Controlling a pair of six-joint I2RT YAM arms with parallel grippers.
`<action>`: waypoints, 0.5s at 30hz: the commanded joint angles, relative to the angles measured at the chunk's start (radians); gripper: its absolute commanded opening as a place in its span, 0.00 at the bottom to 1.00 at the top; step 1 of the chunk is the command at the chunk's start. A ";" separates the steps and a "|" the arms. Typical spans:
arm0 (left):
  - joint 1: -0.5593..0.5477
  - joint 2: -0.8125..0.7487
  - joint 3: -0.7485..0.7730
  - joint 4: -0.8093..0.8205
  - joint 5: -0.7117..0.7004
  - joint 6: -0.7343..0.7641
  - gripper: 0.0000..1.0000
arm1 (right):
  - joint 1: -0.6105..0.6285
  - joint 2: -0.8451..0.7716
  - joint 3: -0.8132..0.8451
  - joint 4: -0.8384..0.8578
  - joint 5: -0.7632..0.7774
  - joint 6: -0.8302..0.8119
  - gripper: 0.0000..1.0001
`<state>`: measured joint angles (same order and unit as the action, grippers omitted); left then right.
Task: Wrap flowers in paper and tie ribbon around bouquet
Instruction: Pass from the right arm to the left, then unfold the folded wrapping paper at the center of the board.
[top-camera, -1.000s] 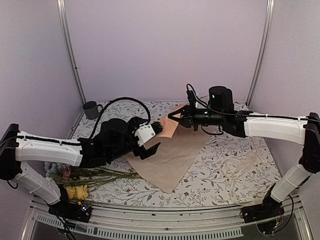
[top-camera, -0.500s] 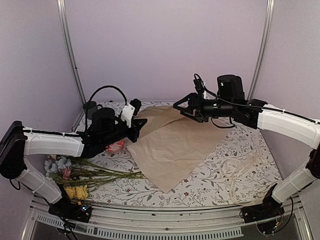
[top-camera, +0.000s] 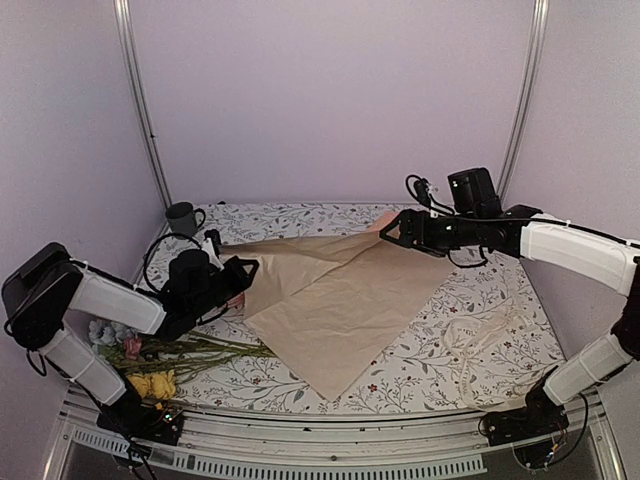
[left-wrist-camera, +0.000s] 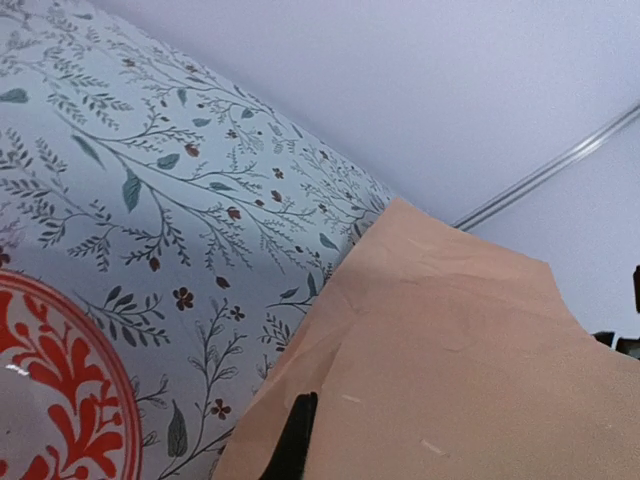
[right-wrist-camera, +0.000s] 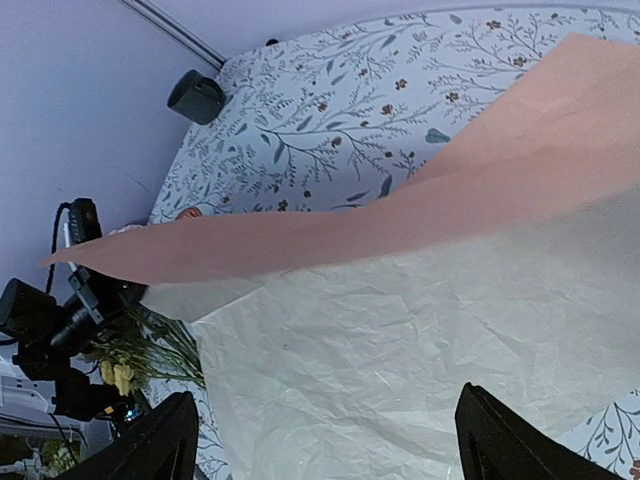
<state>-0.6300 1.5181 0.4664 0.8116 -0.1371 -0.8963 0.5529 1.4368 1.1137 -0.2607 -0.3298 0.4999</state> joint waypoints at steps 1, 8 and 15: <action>0.039 -0.043 -0.074 0.037 -0.066 -0.236 0.00 | -0.008 0.057 -0.018 -0.029 0.030 -0.070 0.90; 0.055 -0.098 -0.088 -0.068 -0.084 -0.307 0.00 | -0.008 -0.069 -0.190 0.337 -0.281 -0.148 0.90; 0.055 -0.098 -0.059 -0.106 -0.057 -0.282 0.00 | -0.025 0.237 -0.042 0.018 0.266 -0.143 0.82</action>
<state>-0.5877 1.4322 0.3836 0.7444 -0.1974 -1.1786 0.5465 1.4708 0.9848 -0.0956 -0.3622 0.3706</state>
